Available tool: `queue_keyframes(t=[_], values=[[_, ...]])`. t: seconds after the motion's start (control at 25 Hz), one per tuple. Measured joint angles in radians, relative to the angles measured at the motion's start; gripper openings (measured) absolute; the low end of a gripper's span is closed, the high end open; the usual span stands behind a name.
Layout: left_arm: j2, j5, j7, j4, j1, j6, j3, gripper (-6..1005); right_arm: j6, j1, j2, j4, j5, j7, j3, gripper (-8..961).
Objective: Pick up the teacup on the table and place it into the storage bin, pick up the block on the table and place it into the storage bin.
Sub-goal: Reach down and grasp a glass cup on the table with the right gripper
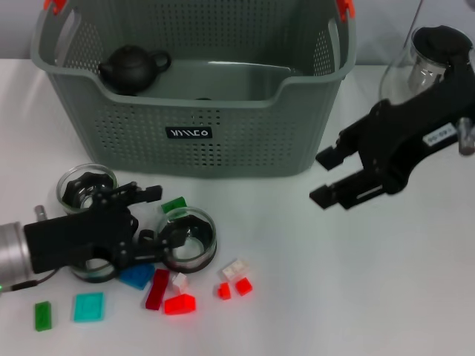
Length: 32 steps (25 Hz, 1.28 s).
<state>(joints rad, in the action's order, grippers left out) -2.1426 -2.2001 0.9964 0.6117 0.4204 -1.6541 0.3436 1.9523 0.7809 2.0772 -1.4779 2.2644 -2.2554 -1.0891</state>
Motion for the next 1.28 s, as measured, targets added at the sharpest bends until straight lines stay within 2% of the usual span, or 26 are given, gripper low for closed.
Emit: queue_keyframes(t=[0.16, 0.28, 0.44, 0.56, 0.92, 1.12, 1.28], values=[[0.011, 0.001, -0.001, 0.05, -0.03, -0.08, -0.002, 885, -0.011, -0.022, 0.018, 0.012, 0.0, 0.074, -0.025, 612], [0.015, 0.005, -0.004, 0.105, -0.059, -0.158, -0.022, 885, -0.044, -0.042, 0.021, 0.019, -0.004, 0.118, -0.086, 611], [0.025, 0.006, -0.004, 0.136, -0.077, -0.223, -0.117, 886, -0.149, -0.069, 0.022, 0.045, -0.01, 0.194, -0.226, 611], [0.029, 0.002, -0.004, 0.137, -0.079, -0.239, -0.14, 886, -0.244, -0.07, 0.024, 0.077, -0.015, 0.25, -0.34, 610], [0.025, -0.001, -0.004, 0.124, -0.081, -0.232, -0.142, 885, -0.53, -0.023, 0.029, 0.143, -0.053, 0.322, -0.641, 609], [0.022, -0.001, -0.005, 0.122, -0.085, -0.225, -0.142, 885, -0.644, 0.039, 0.032, 0.255, -0.06, 0.324, -0.748, 608], [0.022, 0.003, -0.012, 0.122, -0.091, -0.223, -0.144, 885, -0.719, 0.082, 0.034, 0.361, -0.084, 0.325, -0.787, 608]])
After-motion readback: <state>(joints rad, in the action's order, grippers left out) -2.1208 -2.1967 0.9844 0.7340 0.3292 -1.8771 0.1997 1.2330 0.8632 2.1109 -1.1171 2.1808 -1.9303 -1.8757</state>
